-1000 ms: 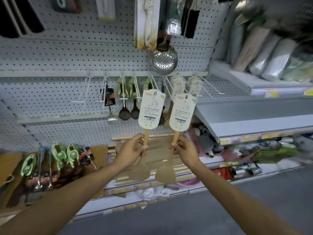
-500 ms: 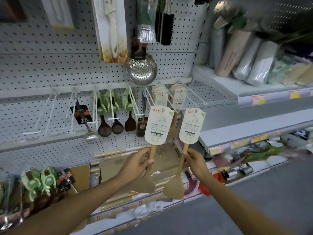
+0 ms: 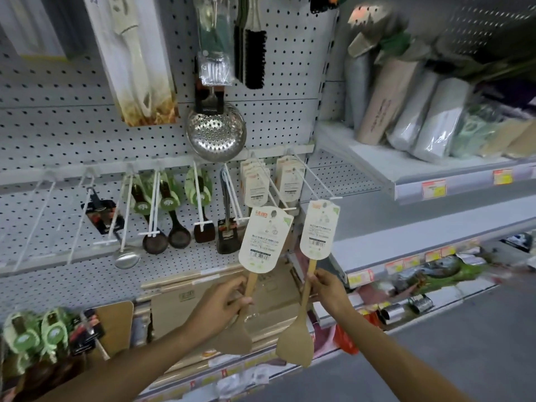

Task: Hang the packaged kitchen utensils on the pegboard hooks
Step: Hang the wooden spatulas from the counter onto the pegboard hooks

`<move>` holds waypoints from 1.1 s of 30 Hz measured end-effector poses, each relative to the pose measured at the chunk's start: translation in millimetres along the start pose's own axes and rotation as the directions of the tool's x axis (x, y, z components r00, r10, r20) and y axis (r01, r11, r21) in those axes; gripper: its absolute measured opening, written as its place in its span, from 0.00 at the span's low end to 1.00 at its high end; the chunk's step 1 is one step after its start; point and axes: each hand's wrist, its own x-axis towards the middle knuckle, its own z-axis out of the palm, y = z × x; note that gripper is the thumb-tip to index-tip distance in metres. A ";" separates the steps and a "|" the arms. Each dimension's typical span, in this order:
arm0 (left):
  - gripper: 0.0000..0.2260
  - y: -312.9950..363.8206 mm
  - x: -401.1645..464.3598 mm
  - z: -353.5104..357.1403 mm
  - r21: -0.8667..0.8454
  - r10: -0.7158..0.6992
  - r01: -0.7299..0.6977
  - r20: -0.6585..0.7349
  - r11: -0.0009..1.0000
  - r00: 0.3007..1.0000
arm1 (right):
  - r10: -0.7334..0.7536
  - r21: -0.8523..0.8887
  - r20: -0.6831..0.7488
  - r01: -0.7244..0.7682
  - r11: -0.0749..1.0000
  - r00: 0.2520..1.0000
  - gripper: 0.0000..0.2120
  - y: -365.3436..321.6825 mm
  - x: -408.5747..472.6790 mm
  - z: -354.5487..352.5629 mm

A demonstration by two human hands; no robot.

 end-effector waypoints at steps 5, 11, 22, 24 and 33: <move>0.08 -0.9 21.5 18.0 -0.017 -0.025 0.024 -0.036 1.000 0.999 | 0.013 -0.040 0.058 -0.011 0.999 0.998 0.17 24.7 37.5 -19.6; 0.06 5.9 44.3 41.3 -0.018 -0.037 0.036 -0.057 0.999 0.998 | 0.059 -0.065 0.101 -0.053 0.996 0.993 0.13 28.0 61.1 -36.2; 0.08 6.9 53.0 67.6 -0.012 -0.069 0.068 -0.121 0.998 0.990 | -0.001 -0.038 0.244 0.010 0.999 0.970 0.10 16.5 74.7 -38.0; 0.05 8.5 51.2 68.6 0.000 -0.073 0.074 -0.131 0.997 0.989 | 0.000 0.023 0.262 -0.006 1.000 0.965 0.09 21.0 78.3 -35.2; 0.07 12.3 46.7 75.0 0.003 -0.094 0.096 -0.172 0.995 0.981 | -0.067 0.103 0.303 0.038 0.994 0.951 0.07 29.0 76.5 -32.7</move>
